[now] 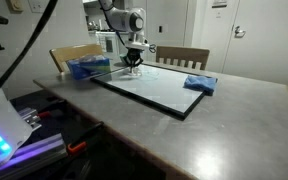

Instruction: Pick up the wipe and rub the white board

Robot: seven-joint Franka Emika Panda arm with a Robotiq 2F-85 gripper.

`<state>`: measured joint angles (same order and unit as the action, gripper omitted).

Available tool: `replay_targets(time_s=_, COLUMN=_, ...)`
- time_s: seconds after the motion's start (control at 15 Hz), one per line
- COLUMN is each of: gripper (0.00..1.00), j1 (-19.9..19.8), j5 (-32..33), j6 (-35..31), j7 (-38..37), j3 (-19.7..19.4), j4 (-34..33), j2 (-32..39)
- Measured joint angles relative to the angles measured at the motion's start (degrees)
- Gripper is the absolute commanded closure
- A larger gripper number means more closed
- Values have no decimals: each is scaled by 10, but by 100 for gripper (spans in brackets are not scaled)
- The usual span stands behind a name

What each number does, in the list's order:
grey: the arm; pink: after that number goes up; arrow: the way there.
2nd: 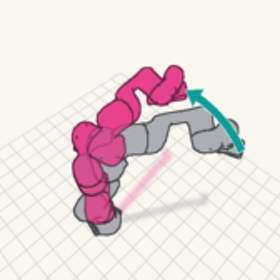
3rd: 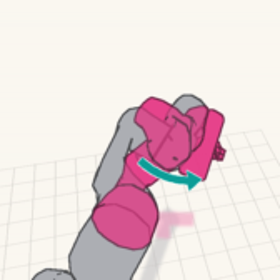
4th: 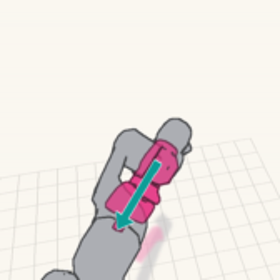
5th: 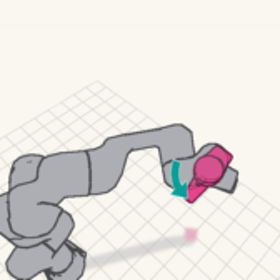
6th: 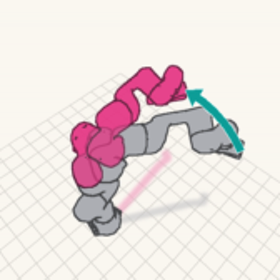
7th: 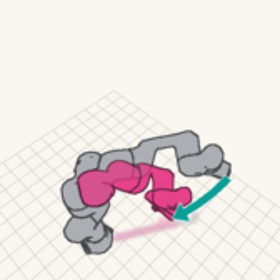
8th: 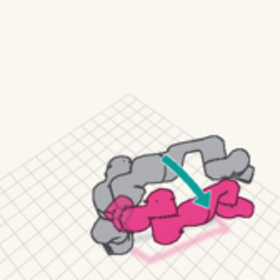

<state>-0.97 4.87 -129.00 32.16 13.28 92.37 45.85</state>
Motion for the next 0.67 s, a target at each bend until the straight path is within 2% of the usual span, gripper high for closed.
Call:
replay_targets(time_s=0.33, gripper=100, j1=16, j5=0, j6=27, j7=0, j3=-5, j4=-29, j2=14)
replay_targets(time_s=0.67, gripper=100, j1=21, j5=1, j6=26, j7=-62, j3=-31, j4=-19, j2=5)
